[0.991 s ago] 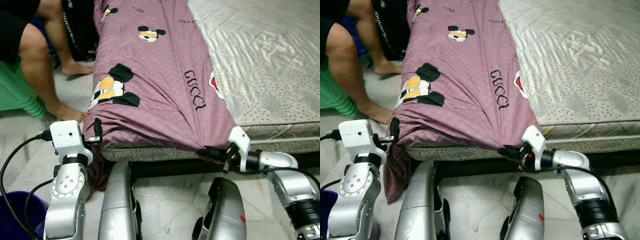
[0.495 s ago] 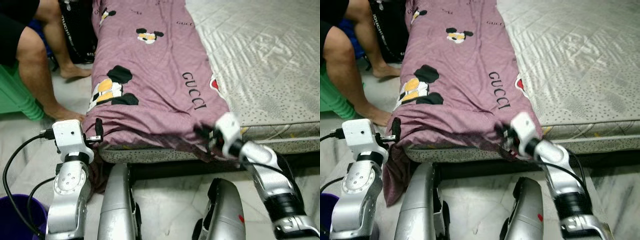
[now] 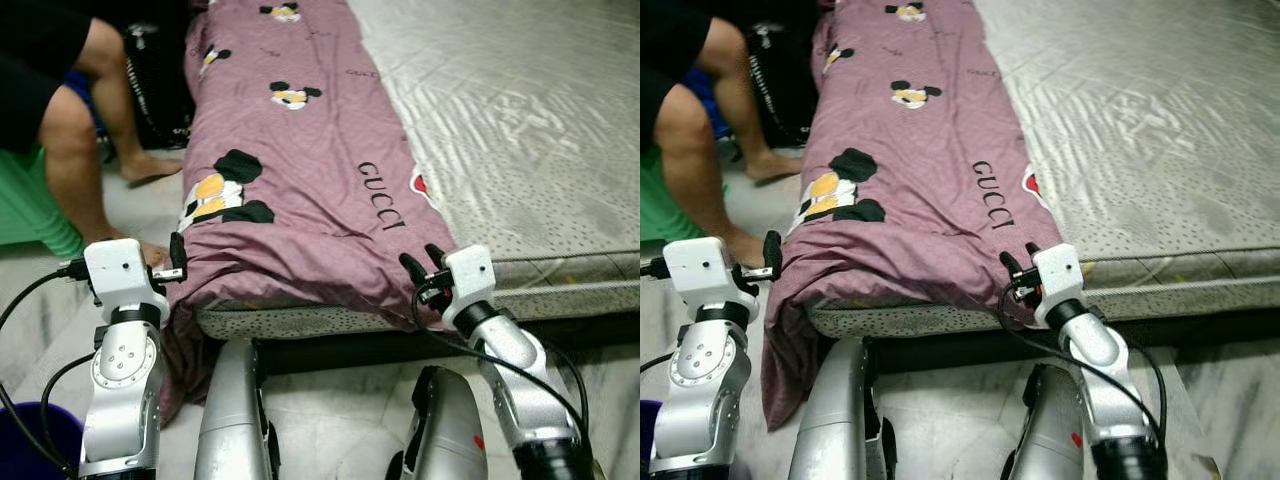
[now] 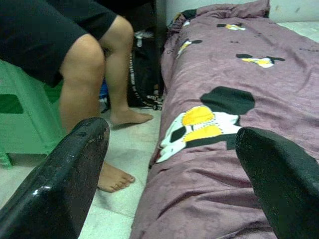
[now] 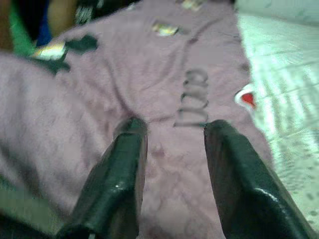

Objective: Clean up the room

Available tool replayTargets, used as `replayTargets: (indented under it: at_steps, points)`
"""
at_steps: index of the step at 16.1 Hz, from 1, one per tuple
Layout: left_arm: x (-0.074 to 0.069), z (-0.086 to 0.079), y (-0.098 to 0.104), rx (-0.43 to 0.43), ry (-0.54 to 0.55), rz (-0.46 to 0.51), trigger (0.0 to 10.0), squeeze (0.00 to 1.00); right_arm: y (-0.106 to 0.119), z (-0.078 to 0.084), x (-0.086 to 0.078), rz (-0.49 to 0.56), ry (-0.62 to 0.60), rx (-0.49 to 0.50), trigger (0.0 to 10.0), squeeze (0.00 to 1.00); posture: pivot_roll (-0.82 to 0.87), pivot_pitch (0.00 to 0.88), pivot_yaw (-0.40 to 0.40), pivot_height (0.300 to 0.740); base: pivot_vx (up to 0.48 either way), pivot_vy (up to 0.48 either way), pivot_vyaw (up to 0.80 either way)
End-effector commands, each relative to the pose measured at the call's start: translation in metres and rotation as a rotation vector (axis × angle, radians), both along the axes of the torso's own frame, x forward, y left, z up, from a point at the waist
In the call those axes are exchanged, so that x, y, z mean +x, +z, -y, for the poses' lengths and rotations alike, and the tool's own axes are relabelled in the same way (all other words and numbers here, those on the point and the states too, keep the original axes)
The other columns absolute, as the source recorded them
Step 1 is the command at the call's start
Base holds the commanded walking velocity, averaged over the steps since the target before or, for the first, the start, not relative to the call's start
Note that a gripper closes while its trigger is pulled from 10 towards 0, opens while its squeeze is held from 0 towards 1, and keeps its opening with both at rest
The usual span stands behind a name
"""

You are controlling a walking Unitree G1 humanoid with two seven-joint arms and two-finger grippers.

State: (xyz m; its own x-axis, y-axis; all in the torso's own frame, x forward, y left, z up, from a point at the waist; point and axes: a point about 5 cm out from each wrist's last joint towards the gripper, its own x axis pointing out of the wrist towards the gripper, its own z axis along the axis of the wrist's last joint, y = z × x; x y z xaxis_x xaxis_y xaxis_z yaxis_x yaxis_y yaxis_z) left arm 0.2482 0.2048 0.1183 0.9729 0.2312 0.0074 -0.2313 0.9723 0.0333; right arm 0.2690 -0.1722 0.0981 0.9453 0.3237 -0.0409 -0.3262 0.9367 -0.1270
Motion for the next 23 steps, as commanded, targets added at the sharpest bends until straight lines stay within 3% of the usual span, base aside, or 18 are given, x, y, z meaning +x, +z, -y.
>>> replayTargets:
  at_steps: [1,4,8,9,11,14,23]
  points:
    - [-0.001,-0.003,0.000,-0.006,0.010,0.015,10.0,0.00,0.014,-0.001,-0.001,0.049,-0.057,0.055,10.0,1.00,-0.03,0.000,0.042,0.525,0.000,0.000,0.00]
    - [0.004,-0.006,0.002,-0.015,0.022,0.045,10.0,0.00,0.021,-0.009,0.000,0.065,-0.123,0.179,10.0,1.00,-0.04,0.000,0.052,0.525,0.000,0.000,0.00]
    - [0.023,0.002,0.006,-0.032,0.004,0.092,10.0,0.00,0.032,-0.017,0.014,0.097,-0.173,0.184,10.0,1.00,-0.06,0.000,0.058,0.525,0.000,0.000,0.00]
    - [0.026,0.004,0.007,-0.035,-0.003,0.102,10.0,0.00,0.040,-0.018,0.018,0.133,-0.176,0.198,10.0,0.00,-0.06,0.000,0.061,0.525,0.000,0.000,0.00]
    - [0.036,0.011,0.009,-0.040,-0.023,0.118,10.0,0.00,0.055,-0.015,0.033,0.185,-0.226,0.251,10.0,0.00,-0.07,0.000,0.069,0.549,0.000,0.000,0.00]
    - [0.042,0.011,0.009,-0.037,-0.031,0.128,10.0,0.00,0.061,-0.019,0.041,0.200,-0.223,0.261,10.0,0.00,-0.07,0.000,0.075,0.589,0.000,0.000,0.00]
    - [0.048,0.019,0.007,-0.045,-0.055,0.145,10.0,0.00,0.063,-0.014,0.046,0.211,-0.238,0.256,10.0,0.00,-0.08,0.000,0.074,0.694,0.000,0.000,0.00]
